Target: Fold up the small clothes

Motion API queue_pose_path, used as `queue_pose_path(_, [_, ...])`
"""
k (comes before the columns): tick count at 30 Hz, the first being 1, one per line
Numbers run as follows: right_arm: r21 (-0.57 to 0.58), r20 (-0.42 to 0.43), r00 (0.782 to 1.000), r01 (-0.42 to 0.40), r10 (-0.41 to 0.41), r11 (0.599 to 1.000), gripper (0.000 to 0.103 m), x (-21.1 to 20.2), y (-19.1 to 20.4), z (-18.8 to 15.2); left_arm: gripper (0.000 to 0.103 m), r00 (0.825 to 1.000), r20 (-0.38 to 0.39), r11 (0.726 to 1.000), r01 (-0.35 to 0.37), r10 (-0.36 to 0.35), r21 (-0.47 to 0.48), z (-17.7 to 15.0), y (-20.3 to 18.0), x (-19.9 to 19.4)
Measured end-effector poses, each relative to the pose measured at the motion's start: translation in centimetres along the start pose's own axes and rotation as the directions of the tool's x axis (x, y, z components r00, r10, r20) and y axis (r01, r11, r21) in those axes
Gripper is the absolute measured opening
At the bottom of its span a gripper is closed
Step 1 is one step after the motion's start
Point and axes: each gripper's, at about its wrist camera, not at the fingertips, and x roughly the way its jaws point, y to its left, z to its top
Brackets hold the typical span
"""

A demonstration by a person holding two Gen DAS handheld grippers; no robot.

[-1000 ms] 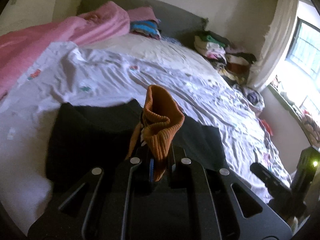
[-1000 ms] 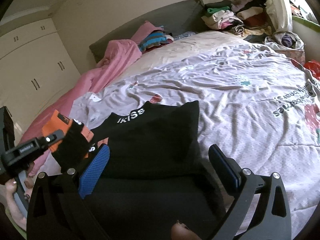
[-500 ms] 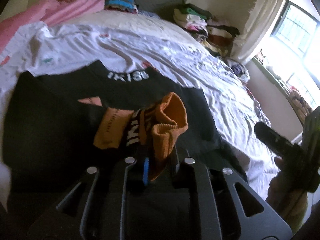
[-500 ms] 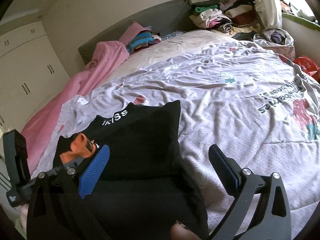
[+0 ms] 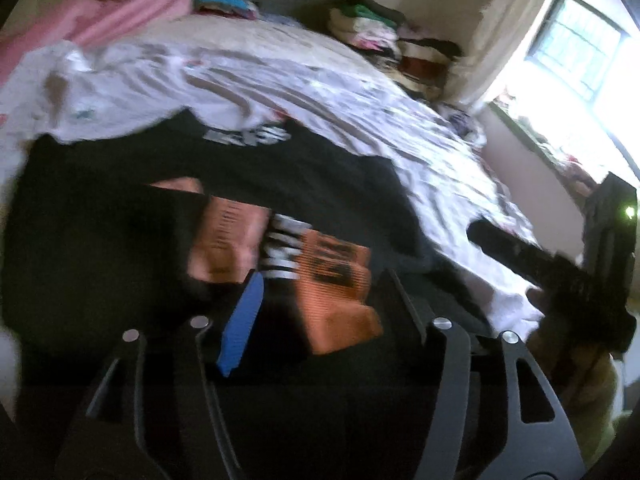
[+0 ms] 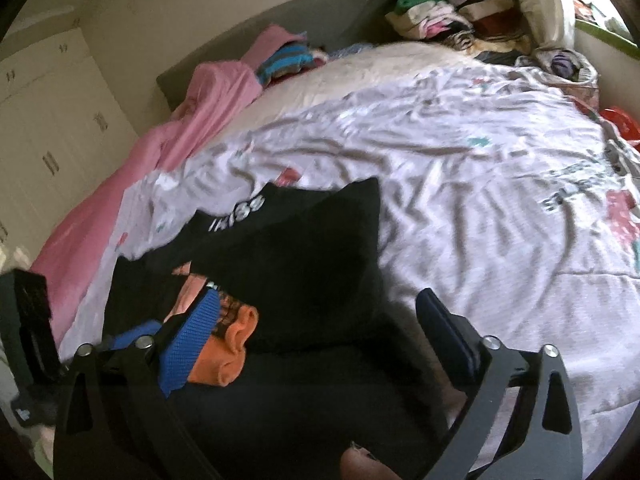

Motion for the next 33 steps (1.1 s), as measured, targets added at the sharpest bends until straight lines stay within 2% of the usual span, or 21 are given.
queue_pose_path(1, [-0.013,-0.016,1.000,-0.010,0.010,1.000,0.080,0.4,0.4,-0.2,0.060,0.999,0.010,0.999,-0.032,0.032,-0.016,0.1,0.8,-0.6])
queue_pose_path(4, [-0.051,-0.090,0.994,-0.068,0.064,0.996,0.079,2.8,2.4,-0.6,0.071,0.993,0.037,0.992,-0.105,0.108,-0.066,0.6,3.1,-2.2])
queue_pose_path(7, [-0.079,-0.152,0.983,-0.112,0.099,0.991,0.079,5.2,4.3,-1.0,0.076,0.982,0.059,0.978,-0.171,0.179,-0.119,0.8,5.4,-4.0])
queue_pose_path(10, [-0.103,-0.205,0.976,-0.099,0.076,0.990,0.079,7.9,5.6,-1.4,0.079,0.975,0.089,0.967,-0.188,0.205,-0.169,0.9,7.9,-6.2])
queue_pose_path(12, [-0.108,-0.210,0.976,-0.073,0.050,0.991,0.077,8.6,5.9,-1.7,0.079,0.964,0.107,0.955,-0.218,0.242,-0.201,0.9,9.3,-7.4])
queue_pose_path(14, [-0.127,-0.192,0.980,-0.077,0.052,0.989,0.050,8.8,6.4,-1.8,0.079,0.956,0.122,0.945,-0.235,0.267,-0.229,1.0,10.5,-8.4])
queue_pose_path(15, [-0.135,-0.195,0.978,-0.097,0.070,0.986,0.029,8.8,6.6,-1.9,0.079,0.953,0.130,0.938,-0.236,0.275,-0.252,1.0,11.4,-9.0])
queue_pose_path(16, [-0.147,-0.194,0.978,-0.110,0.080,0.983,0.020,8.8,6.9,-1.9,0.079,0.952,0.135,0.934,-0.232,0.275,-0.271,1.0,12.0,-9.5])
queue_pose_path(17, [-0.156,-0.190,0.978,-0.116,0.085,0.981,0.017,8.7,7.2,-1.8,0.079,0.951,0.139,0.932,-0.229,0.276,-0.283,1.0,12.4,-9.7])
queue_pose_path(21, [-0.217,-0.139,0.985,-0.130,0.102,0.968,0.014,7.2,8.5,-0.9,0.079,0.945,0.141,0.917,-0.239,0.295,-0.320,0.7,14.0,-10.5])
queue_pose_path(25, [-0.310,-0.058,0.991,-0.134,0.123,0.941,0.014,5.0,10.7,1.5,0.079,0.942,0.141,0.912,-0.246,0.305,-0.329,0.7,14.8,-10.7])
queue_pose_path(29, [-0.387,0.026,0.992,-0.101,0.120,0.916,0.014,3.0,11.8,4.1,0.079,0.944,0.132,0.909,-0.245,0.303,-0.336,0.6,15.1,-10.1])
queue_pose_path(33, [-0.391,0.077,0.992,-0.058,0.095,0.919,0.014,2.2,10.8,5.7,0.079,0.945,0.122,0.914,-0.253,0.304,-0.316,0.8,14.6,-9.3])
